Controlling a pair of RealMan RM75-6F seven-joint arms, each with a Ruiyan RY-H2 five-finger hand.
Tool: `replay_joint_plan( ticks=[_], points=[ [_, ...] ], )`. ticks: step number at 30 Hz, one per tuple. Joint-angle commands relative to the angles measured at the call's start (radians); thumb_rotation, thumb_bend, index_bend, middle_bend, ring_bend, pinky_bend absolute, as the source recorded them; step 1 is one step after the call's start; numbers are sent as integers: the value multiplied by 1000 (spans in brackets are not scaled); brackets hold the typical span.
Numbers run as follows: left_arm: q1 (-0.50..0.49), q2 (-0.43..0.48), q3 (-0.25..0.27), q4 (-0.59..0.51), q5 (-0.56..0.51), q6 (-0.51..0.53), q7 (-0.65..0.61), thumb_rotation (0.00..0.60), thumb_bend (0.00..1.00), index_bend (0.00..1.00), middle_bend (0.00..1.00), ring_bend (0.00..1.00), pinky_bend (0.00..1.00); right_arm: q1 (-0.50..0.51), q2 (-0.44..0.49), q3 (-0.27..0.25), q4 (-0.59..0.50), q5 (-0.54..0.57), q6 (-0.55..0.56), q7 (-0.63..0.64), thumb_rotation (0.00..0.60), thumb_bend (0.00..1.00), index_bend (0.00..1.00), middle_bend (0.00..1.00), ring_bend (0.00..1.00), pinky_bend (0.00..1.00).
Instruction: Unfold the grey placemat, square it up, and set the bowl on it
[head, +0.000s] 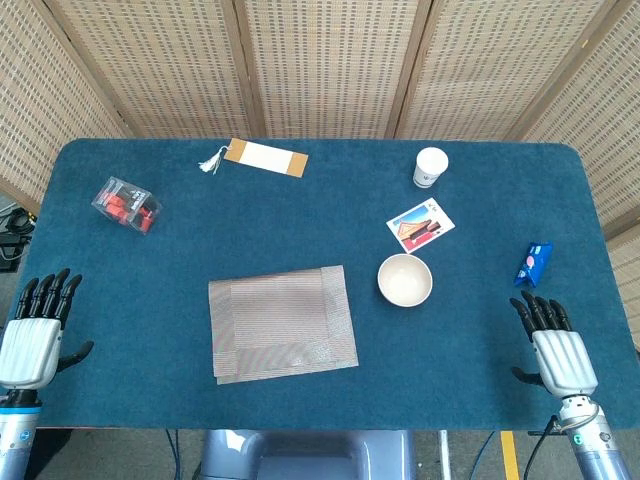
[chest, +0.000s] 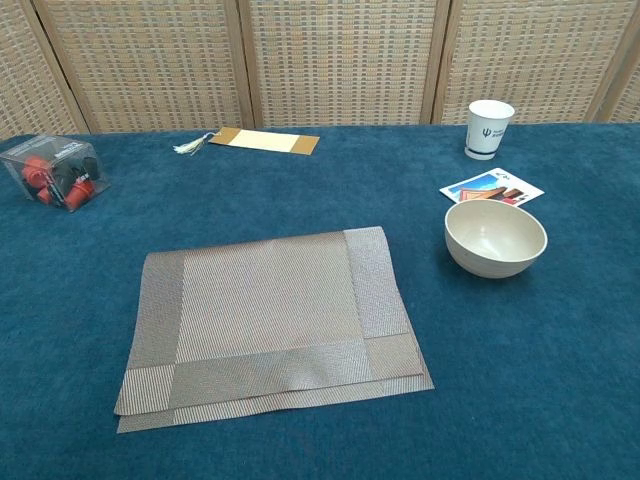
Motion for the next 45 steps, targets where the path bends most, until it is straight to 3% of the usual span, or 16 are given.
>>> replay_joint_plan(
  ticks=[1,26,28,35,45],
  points=[
    [0,0,0,0,1,1,-1,600,141,0,0,0,0,0,0,-1,-1,-1,1,0,600,82,81,0,0,0],
    [-17,-8,24,6,41,-25,5,600,142,8,0,0,0,-7,22,3,-13,-12,20,34,600,81,81,0,0,0],
    [-21,-10,30,11,52,-29,-2,600,144,56,0,0,0,-8,22,3,-14,-11,20,34,600,82,81,0,0,0],
    [-43,-30,57,19,114,-46,-35,600,178,402,0,0,0,-7,17,3,-12,-6,16,24,600,82,81,0,0,0],
    [-79,-118,114,61,174,-135,41,600,186,478,0,0,0,-6,16,4,-11,-5,13,27,600,82,81,0,0,0]
  ],
)
